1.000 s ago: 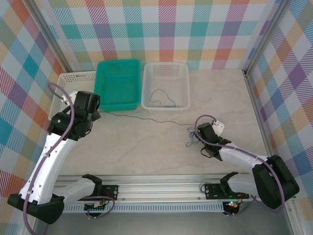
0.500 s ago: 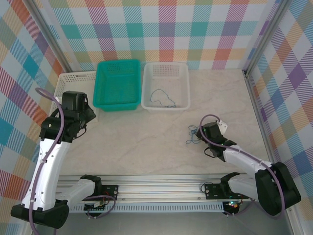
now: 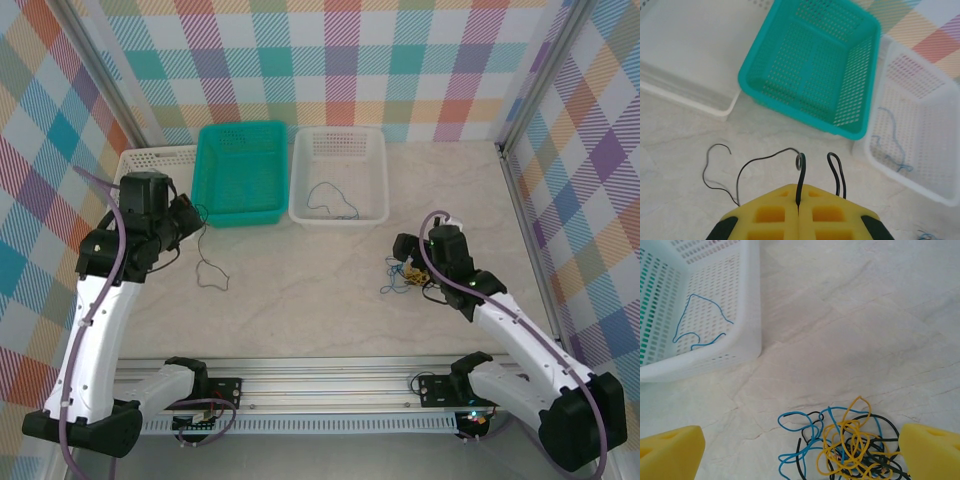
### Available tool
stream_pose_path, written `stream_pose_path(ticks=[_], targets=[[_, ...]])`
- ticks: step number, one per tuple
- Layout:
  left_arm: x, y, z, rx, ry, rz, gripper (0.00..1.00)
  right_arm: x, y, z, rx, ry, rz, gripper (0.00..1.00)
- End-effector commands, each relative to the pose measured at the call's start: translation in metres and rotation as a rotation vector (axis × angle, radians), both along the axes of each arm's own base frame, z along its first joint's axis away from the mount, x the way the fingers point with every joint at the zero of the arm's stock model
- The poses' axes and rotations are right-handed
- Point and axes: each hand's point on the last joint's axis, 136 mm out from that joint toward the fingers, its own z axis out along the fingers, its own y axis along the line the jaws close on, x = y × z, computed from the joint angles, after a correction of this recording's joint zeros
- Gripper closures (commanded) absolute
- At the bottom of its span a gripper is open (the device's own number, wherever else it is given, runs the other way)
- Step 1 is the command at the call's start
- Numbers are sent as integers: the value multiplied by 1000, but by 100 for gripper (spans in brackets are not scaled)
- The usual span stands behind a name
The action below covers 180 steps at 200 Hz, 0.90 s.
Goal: Untangle the cables
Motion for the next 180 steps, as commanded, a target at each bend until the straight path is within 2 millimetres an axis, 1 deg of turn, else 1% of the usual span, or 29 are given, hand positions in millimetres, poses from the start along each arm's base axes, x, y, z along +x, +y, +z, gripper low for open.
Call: stream_pose_path(ticks=[1, 21, 43, 68, 89, 112, 154, 176, 180], targets=[[7, -7, 33, -38, -107, -41, 100, -8, 4, 11, 8, 11, 43, 0], [12, -12, 58, -62, -181, -60, 100, -9, 3, 18, 25, -5, 34, 0], [16, -15, 96, -67, -274, -82, 100, -11, 0, 22, 24, -21, 27, 0], [21, -18, 143, -55, -388, -113, 100, -13, -2, 22, 17, -22, 21, 0], [31, -20, 171, -47, -453, -124, 100, -14, -3, 19, 15, -19, 19, 0], [47, -27, 193, -51, -500, -153, 100, -14, -3, 16, 22, -29, 16, 0], [83, -28, 219, 9, -559, -148, 100, -12, 0, 18, 32, -36, 25, 0], [98, -33, 234, 25, -599, -168, 100, -13, 1, 18, 29, -26, 35, 0], [103, -35, 233, 27, -597, -174, 100, -13, 1, 18, 27, -26, 36, 0]])
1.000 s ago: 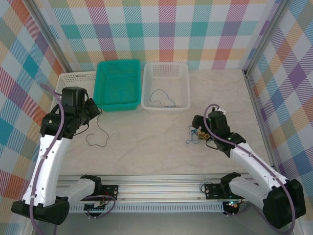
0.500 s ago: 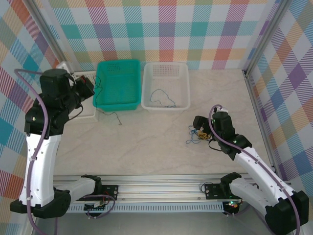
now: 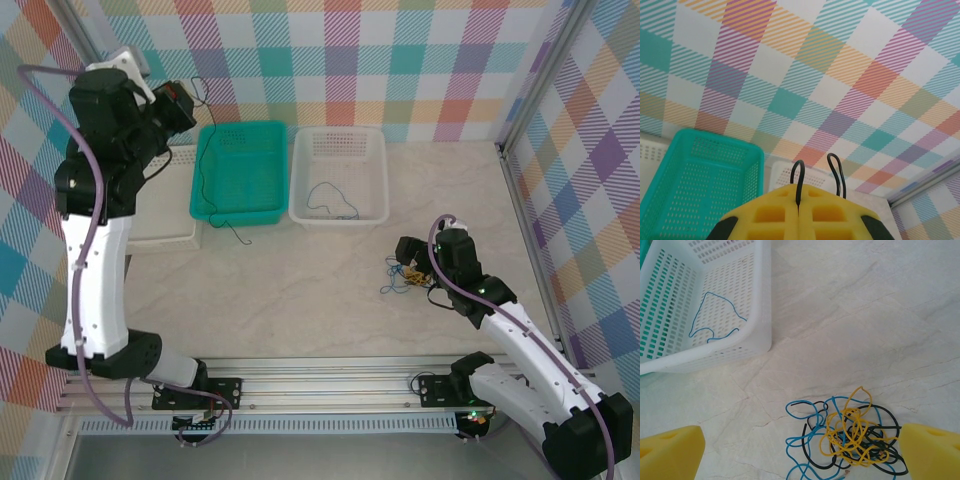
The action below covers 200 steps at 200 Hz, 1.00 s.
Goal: Untangle the cables
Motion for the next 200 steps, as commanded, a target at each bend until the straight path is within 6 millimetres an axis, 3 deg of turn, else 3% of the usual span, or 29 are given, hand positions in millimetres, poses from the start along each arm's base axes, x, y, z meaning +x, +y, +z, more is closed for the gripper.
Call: stream_pose_path(ticks=[1, 52, 78, 114, 136, 166, 200], targets=[[8, 1, 29, 39, -93, -9, 100, 1, 2, 5, 8, -13, 11, 0], [37, 0, 40, 79, -142, 4, 100, -5, 0, 1, 18, 2, 7, 0], [50, 5, 26, 109, -105, 34, 100, -7, -1, 1, 17, 4, 7, 0], [75, 5, -28, 176, 24, 33, 100, -8, 3, 2, 19, 4, 30, 0], [91, 2, -82, 243, 155, 3, 100, -9, 6, 2, 16, 27, 54, 0], [98, 24, -144, 317, 338, 112, 100, -9, 6, 0, -3, 55, 59, 0], [102, 25, -184, 326, 441, 115, 100, -8, 11, -2, -1, 82, 78, 0]])
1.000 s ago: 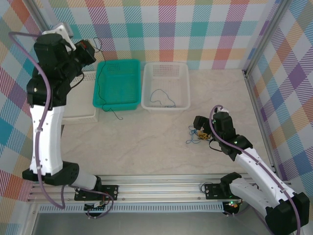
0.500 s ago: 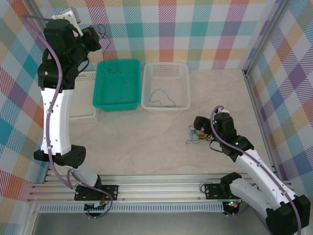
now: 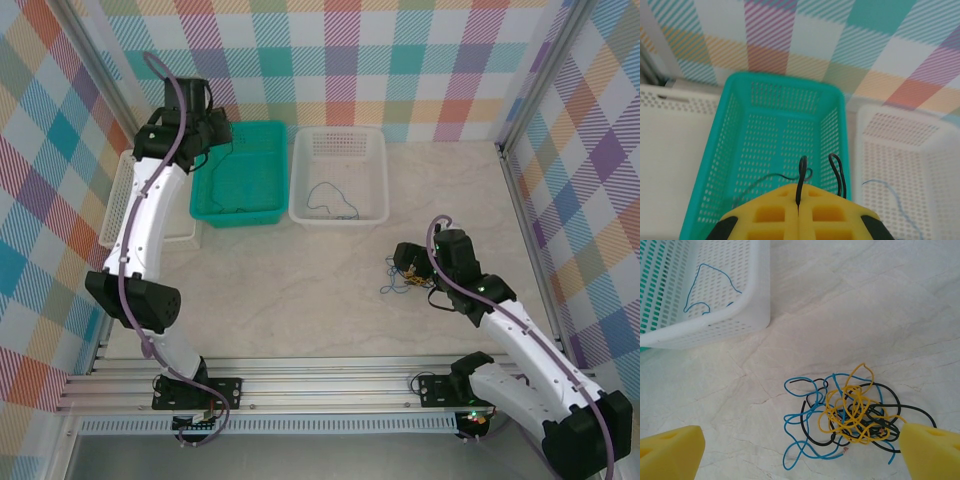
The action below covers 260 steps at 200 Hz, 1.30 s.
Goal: Untangle the cables
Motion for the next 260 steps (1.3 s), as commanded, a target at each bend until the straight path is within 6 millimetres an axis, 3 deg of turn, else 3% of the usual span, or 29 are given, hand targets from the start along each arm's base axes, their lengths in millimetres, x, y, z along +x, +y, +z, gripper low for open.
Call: stream_pose_path(ticks=[1, 23, 30, 36, 52, 60, 91, 150, 178, 217, 260], targets=[[-3, 18, -12, 38, 36, 54, 100, 3, 5, 12, 5, -5, 27, 0], [3, 17, -27, 30, 59, 59, 100, 4, 5, 6, 12, 18, 9, 0], [6, 16, -30, 29, 67, 58, 96, 4, 5, 5, 15, 24, 2, 0], [9, 16, -33, 29, 77, 59, 87, 5, 5, 3, 20, 30, -5, 0], [14, 13, -40, 24, 107, 55, 45, 5, 5, 1, 27, 41, -17, 0], [16, 12, -42, 19, 120, 52, 30, 5, 4, 0, 29, 45, -23, 0], [21, 0, -48, -30, 134, 12, 1, 4, 5, -4, 33, 55, -19, 0], [15, -18, -58, -143, 129, -45, 0, 5, 13, -16, 73, 74, 17, 0], [5, -29, -54, -222, 77, -78, 0, 6, 2, -32, 94, 131, -23, 0], [-15, -39, -46, -314, 38, -102, 0, 6, -9, -43, 81, 161, -48, 0], [-56, -73, -49, -428, 48, -200, 0, 5, -23, -65, 60, 239, -45, 0]])
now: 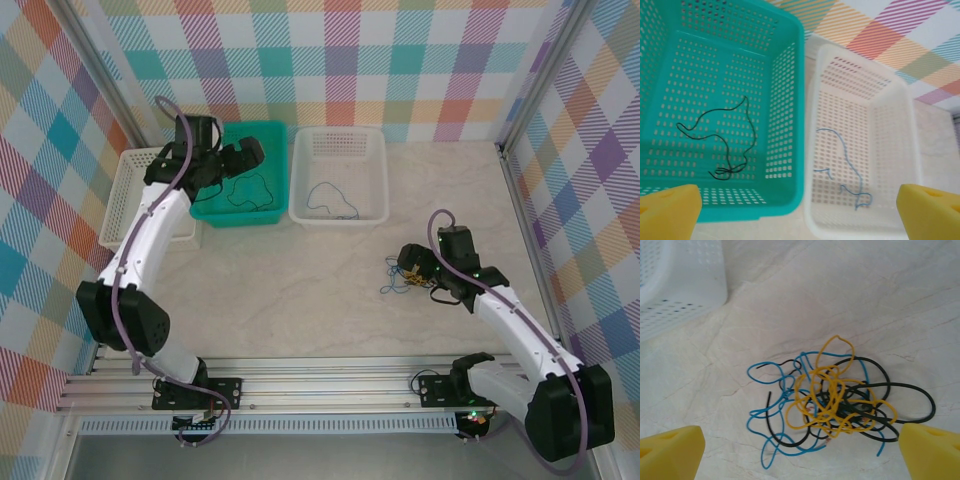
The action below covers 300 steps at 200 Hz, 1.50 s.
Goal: Untangle the cables
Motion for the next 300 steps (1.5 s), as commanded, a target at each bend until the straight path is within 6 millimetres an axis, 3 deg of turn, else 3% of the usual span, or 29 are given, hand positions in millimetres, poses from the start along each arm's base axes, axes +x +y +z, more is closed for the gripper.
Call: stream_pose_path(ticks=[1, 52, 125, 166, 210, 300], targets=[[-22, -24, 15, -102, -44, -63, 0, -3, -3, -13, 0, 48, 33, 0], [-77, -40, 0, -164, -44, -75, 0, -1, -11, -25, -35, 98, 12, 0], [-124, -53, -27, -257, -11, -61, 0, -3, -15, -31, -1, 117, 3, 0], [-130, -61, -42, -235, 13, -63, 0, -4, -11, -37, 4, 176, 39, 4], [-130, -64, -47, -239, 16, -54, 0, -6, -11, -51, 1, 236, 32, 20], [-130, -79, -57, -241, 31, -118, 0, 5, 9, -60, 47, 258, 137, 49]])
